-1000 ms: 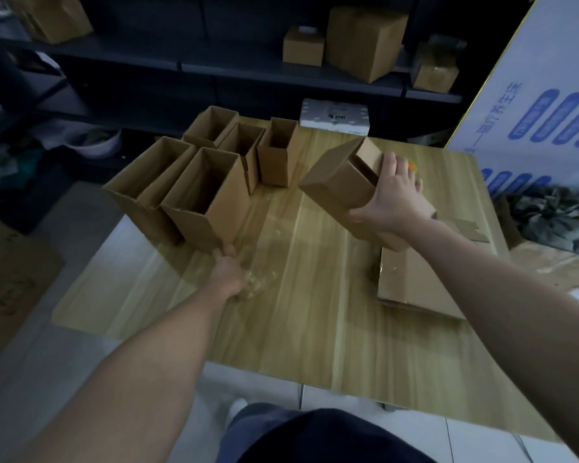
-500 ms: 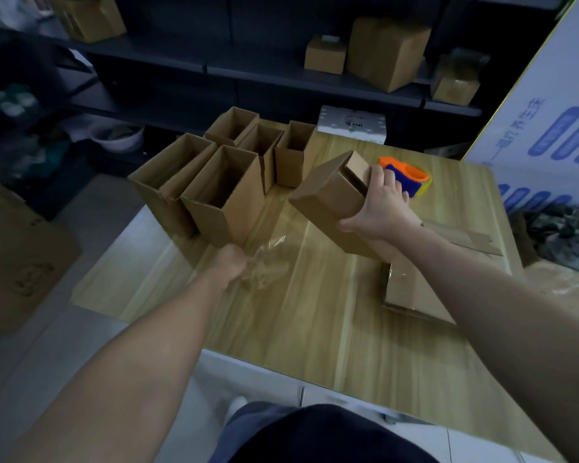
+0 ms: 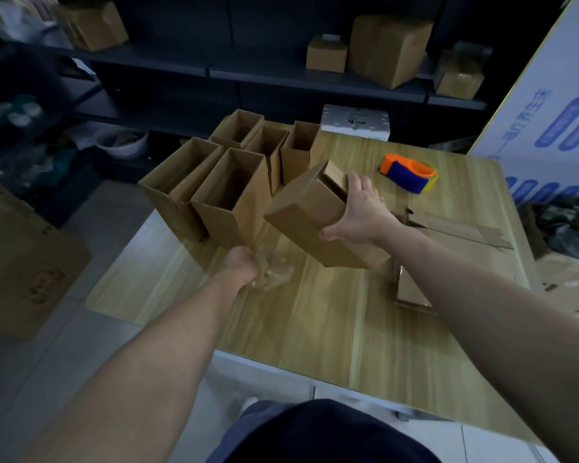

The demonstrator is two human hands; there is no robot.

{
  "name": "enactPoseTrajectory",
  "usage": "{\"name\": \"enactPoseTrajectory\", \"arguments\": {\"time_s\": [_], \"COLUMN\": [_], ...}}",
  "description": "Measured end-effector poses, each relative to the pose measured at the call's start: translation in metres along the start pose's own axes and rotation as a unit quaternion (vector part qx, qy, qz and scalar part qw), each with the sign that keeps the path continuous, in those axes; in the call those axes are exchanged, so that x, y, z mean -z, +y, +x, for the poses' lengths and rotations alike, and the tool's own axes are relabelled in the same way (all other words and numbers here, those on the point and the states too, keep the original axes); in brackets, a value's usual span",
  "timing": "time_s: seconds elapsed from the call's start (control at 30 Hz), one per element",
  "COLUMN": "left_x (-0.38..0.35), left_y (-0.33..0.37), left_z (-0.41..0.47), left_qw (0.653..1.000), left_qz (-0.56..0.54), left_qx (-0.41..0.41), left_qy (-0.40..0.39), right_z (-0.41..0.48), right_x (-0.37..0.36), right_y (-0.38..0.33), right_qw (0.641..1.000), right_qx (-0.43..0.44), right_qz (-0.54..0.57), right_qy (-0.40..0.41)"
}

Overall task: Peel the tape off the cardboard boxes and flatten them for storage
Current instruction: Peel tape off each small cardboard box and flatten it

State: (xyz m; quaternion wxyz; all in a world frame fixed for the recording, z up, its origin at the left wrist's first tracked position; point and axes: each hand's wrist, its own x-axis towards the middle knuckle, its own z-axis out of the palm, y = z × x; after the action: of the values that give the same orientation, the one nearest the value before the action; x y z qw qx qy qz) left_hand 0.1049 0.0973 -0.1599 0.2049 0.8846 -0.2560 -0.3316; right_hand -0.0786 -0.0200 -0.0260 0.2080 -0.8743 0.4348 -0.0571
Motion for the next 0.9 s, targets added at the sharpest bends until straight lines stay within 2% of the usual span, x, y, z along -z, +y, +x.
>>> {"name": "enactPoseTrajectory", "arguments": {"time_s": [0.13,0.2,0.27,0.33,0.4,0.47,0.53,0.63,0.7,0.8,0.9], "left_x": [0.005,0.008,0.013,0.019,0.025,0.029,0.032,0.033,0.033,0.03,0.03], "left_y": [0.004,0.008,0.013,0.018,0.022,0.024,0.025,0.026,0.029,0.032,0.044], "left_z": [0.005,0.008,0.008,0.004,-0.002,-0.006,-0.008,-0.005,-0.006,-0.005,-0.009], "left_qw": [0.999,0.997,0.986,0.956,0.909,0.873,0.86,0.873,0.902,0.958,0.973], "left_qz": [-0.048,-0.077,-0.153,-0.274,-0.392,-0.46,-0.482,-0.46,-0.406,-0.275,-0.206], "left_qx": [-0.005,0.001,0.023,0.048,0.055,0.048,0.02,0.017,0.005,-0.049,-0.099], "left_qy": [0.017,-0.011,-0.059,-0.095,-0.128,-0.154,-0.166,-0.163,-0.143,-0.068,-0.037], "right_z": [0.0,0.0,0.001,0.001,0.002,0.002,0.002,0.003,0.004,0.006,0.01], "right_x": [-0.004,-0.007,-0.01,-0.011,-0.013,-0.015,-0.019,-0.024,-0.024,-0.019,-0.007], "right_y": [-0.005,-0.008,-0.009,-0.009,-0.008,-0.008,-0.007,-0.005,-0.002,0.0,0.004], "right_qw": [1.0,1.0,1.0,1.0,0.999,0.999,0.999,0.998,0.998,0.997,0.996], "right_qx": [0.004,0.003,-0.002,-0.01,-0.017,-0.02,-0.025,-0.036,-0.047,-0.066,-0.075], "right_qz": [0.01,0.011,0.005,-0.001,-0.002,-0.006,-0.012,-0.016,-0.021,-0.036,-0.04], "right_qy": [-0.02,-0.026,-0.026,-0.024,-0.028,-0.037,-0.041,-0.044,-0.032,0.003,0.036]}}
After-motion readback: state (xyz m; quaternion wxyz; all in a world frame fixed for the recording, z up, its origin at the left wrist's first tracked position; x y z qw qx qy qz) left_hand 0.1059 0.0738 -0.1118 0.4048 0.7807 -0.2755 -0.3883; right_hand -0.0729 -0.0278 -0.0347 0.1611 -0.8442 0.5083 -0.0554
